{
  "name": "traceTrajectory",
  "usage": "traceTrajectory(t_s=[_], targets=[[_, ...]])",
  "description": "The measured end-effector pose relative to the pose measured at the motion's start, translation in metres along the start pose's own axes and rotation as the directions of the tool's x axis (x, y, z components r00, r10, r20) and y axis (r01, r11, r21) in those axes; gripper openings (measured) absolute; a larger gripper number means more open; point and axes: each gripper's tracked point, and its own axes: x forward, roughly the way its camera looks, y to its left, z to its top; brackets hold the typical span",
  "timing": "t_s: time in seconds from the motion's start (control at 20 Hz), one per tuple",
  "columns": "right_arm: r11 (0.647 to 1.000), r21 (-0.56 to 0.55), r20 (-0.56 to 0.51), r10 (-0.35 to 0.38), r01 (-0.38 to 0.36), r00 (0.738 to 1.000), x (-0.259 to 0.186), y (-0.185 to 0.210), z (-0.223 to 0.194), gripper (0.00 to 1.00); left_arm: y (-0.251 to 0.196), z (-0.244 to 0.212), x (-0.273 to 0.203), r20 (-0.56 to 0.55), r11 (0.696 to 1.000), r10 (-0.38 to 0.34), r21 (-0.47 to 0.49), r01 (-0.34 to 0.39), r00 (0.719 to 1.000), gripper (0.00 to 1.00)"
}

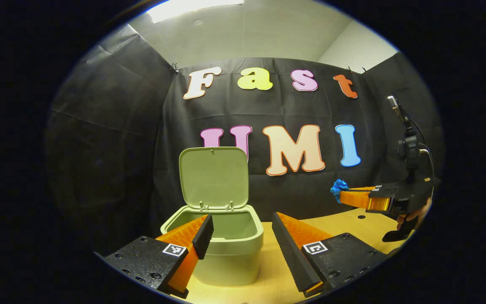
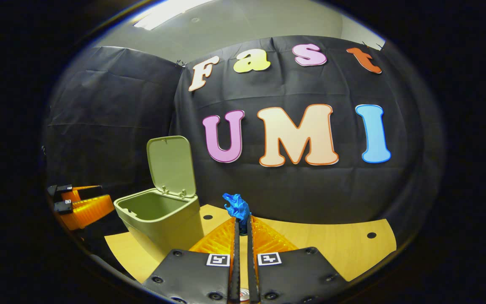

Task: Press the lid of the desktop garbage bin to open it, pick up the crumpled paper on the desktop and throw it into the bin, then pick up the pop can on the desktop and drop it into the bin, and finally close the garbage bin lid.

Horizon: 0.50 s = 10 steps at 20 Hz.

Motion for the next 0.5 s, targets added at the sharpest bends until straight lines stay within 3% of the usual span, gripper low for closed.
traceTrajectory(t_s=[0.05, 0.3, 0.5], targets=[[1.0, 0.003, 0.004, 0.019, -0.019, 1.0, 0.007, 0.014, 0.003, 0.1, 0.009, -0.002, 0.002, -0.004, 1.0, 0.005, 0.0, -0.005, 1.0, 0.88], [0.995, 0.003, 0.018, 0.102, -0.102, 0.995, 0.036, 0.083, 0.012, 0.09, 0.053, -0.013, 0.006, -0.024, 0.999, 0.032, 0.008, -0.032, 0.999, 0.85], [0.988, 0.003, -0.011, 0.151, -0.151, 0.988, 0.054, 0.123, -0.002, 0.09, 0.084, -0.02, 0.0, -0.032, 0.998, 0.066, 0.015, -0.065, 0.997, 0.85]])
